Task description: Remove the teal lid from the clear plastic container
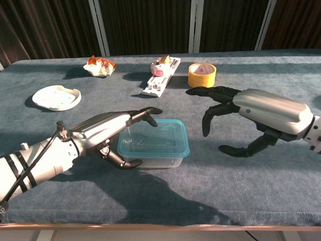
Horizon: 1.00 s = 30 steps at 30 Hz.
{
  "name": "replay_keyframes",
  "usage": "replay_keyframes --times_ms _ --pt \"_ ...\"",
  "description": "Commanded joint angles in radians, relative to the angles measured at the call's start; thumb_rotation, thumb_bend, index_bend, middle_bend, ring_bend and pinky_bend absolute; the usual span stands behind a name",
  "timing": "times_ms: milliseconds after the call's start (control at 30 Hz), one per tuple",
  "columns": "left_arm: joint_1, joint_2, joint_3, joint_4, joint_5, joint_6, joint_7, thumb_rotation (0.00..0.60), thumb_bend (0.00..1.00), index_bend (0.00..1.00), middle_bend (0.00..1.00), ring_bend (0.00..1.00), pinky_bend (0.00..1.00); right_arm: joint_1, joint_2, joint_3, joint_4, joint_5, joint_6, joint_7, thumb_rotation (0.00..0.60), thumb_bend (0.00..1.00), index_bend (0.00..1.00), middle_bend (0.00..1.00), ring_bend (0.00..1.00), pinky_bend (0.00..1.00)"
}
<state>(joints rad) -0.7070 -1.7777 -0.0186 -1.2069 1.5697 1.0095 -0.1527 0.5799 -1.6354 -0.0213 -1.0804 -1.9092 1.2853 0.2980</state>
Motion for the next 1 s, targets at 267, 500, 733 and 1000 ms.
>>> replay_keyframes --times_ms 267,500,733,1000 --pt "-0.002 -0.006 0.013 0.008 0.009 0.003 -0.011 0.600 0.27 0.00 0.31 0.41 0.52 0.037 -0.051 -0.021 0.027 0.027 -0.042 -0.060 0.600 0.46 0.53 0.08 0.00 0.00" --pt "-0.003 -0.008 0.017 0.009 0.012 0.008 -0.017 0.600 0.27 0.00 0.31 0.41 0.52 0.054 -0.076 -0.026 0.026 0.047 -0.059 -0.089 0.600 0.46 0.52 0.08 0.00 0.00" --pt "-0.004 -0.006 0.022 0.005 0.015 0.010 -0.025 0.600 0.27 0.00 0.32 0.42 0.53 0.067 -0.099 -0.031 0.020 0.065 -0.069 -0.090 0.600 0.46 0.53 0.08 0.00 0.00" --pt "-0.003 -0.007 0.026 0.001 0.013 0.009 -0.022 0.600 0.27 0.00 0.33 0.42 0.53 0.076 -0.106 -0.031 0.007 0.087 -0.076 -0.109 0.600 0.46 0.54 0.08 0.00 0.00"
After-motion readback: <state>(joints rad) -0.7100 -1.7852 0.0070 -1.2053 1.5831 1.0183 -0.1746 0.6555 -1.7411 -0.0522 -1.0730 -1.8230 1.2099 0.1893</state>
